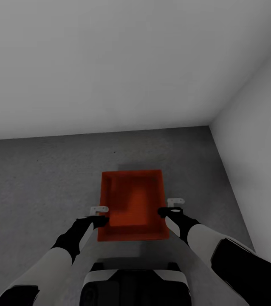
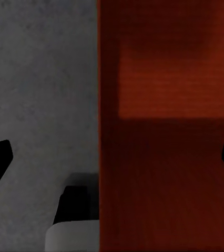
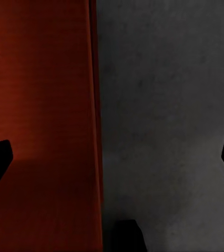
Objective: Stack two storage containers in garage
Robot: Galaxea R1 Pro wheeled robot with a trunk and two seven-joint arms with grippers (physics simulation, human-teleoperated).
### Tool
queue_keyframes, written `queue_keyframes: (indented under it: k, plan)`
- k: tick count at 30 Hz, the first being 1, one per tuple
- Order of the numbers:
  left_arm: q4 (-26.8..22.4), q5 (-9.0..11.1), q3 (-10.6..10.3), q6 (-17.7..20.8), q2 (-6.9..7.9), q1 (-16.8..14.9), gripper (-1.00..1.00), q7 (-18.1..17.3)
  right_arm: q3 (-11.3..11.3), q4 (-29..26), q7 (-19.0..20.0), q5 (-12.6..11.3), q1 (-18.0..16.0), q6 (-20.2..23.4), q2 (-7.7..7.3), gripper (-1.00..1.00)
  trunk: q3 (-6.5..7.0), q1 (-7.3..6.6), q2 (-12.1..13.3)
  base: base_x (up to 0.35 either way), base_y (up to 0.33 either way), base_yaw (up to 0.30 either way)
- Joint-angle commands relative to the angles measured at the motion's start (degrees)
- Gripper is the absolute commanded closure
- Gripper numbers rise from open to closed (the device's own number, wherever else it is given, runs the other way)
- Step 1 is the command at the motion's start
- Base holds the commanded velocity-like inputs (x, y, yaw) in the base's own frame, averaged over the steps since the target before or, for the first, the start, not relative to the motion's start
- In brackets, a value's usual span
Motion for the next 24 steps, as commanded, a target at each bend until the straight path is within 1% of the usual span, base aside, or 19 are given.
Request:
queue_keyframes:
  k: [1,24]
  plan:
    - [-0.1,0.3,0.0,0.3,-0.02,0.0,-1.0,0.2,0.5,-0.1,-0.4,-0.2,0.0,0.4,-0.02,-1.0,0.15,-0.21,0.4,0.0,0.0,0.0]
    - [-0.1,0.3,0.0,0.3,-0.02,0.0,-1.0,0.2,0.5,-0.1,-0.4,-0.2,0.0,0.3,-0.03,-1.0,4.28,-5.27,9.6,0.0,0.0,0.0]
